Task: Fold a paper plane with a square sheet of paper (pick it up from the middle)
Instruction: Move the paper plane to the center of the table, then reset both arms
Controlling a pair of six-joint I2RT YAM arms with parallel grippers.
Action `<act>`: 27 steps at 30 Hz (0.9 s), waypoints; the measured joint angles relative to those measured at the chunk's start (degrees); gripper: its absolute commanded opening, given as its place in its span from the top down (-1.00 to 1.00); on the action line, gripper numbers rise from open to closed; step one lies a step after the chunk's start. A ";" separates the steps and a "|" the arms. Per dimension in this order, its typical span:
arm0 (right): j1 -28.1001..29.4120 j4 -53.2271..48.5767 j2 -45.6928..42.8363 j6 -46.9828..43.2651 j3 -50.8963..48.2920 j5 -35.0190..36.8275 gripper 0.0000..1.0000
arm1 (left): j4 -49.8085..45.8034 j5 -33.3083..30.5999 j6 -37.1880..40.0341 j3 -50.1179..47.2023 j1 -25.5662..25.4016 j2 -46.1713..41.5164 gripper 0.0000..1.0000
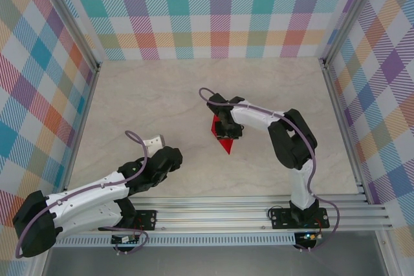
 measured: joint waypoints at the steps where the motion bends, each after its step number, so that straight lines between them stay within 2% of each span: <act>1: 0.00 -0.33 -1.36 -0.33 0.00 0.13 -0.06 | -0.48 -0.46 0.22 0.04 0.00 -0.07 -0.33; 3: 0.00 -0.83 -5.03 -0.94 0.00 0.46 -0.19 | -1.81 -1.62 1.46 0.63 0.00 -0.24 -0.45; 5: 0.00 -1.11 -8.85 -1.60 0.00 1.16 -0.42 | -2.95 -2.71 2.60 1.55 0.00 -0.26 -0.59; 7: 0.00 -1.29 -13.40 -2.08 -0.28 2.78 -0.90 | -3.98 -4.26 3.98 2.73 0.00 -0.26 -0.75; 8: 0.00 -0.90 -15.98 -2.32 -1.05 3.87 -1.00 | -4.57 -5.35 5.05 3.34 0.02 -0.26 -0.84; 9: 0.00 -0.39 -19.19 -2.82 -2.38 5.84 -1.00 | -5.01 -6.60 6.16 3.89 0.15 -0.26 -0.91; 13: -1.27 1.99 -32.33 -4.28 -9.86 16.15 -0.99 | -6.40 -11.34 10.69 5.03 2.84 -0.26 -0.98; 16: -7.13 7.10 -40.48 -7.63 -18.08 23.71 -0.99 | -6.71 -15.72 15.54 5.46 8.59 -0.26 -1.00; 18: -13.05 13.27 -43.41 -11.17 -25.16 26.82 -0.99 | -5.86 -17.94 20.28 5.46 14.47 -0.26 -1.00; 20: -18.62 20.13 -43.78 -15.28 -32.26 27.26 -0.99 | -2.64 -19.15 25.18 4.92 19.63 -0.28 -1.00; 23: -25.14 28.13 -40.83 -19.54 -40.52 24.79 -0.99 | 3.48 -17.14 31.56 3.04 28.20 -0.42 -1.00; 27: -29.70 42.58 -36.39 -23.82 -48.89 18.53 -0.99 | 13.14 -13.11 37.29 -0.63 37.75 1.77 -1.00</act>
